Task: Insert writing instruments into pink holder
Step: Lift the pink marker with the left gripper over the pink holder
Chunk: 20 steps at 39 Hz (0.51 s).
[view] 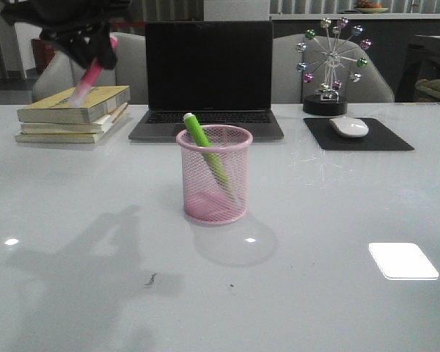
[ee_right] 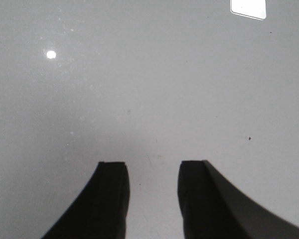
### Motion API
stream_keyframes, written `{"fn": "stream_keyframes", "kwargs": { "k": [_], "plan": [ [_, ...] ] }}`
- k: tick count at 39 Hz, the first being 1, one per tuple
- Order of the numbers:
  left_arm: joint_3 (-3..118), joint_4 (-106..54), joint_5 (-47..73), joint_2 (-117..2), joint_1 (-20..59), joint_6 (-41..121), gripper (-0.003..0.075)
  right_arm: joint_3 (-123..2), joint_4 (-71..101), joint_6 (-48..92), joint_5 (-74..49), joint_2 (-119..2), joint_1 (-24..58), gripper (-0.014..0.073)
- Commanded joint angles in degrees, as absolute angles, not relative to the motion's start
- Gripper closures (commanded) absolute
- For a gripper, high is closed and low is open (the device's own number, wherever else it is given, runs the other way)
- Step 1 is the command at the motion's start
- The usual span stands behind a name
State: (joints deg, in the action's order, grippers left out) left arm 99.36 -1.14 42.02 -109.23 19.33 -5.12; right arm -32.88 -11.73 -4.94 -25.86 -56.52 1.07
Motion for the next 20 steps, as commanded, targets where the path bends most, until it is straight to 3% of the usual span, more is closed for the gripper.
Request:
{"fn": "stream_keyframes", "kwargs": {
  "k": [1,20],
  "plan": [
    [101.3,-2.0,34.9,-103.3,22.1,-5.8,0.0626,-34.5,-12.9,-4.5,-23.0,-55.4,0.7,0.0218],
    [95.5,-5.3,11.2,-101.3,31.5,-5.8,0.0626,-34.5,-12.9,-4.5,-23.6,-55.4,0.7,0.0218]
  ]
}}
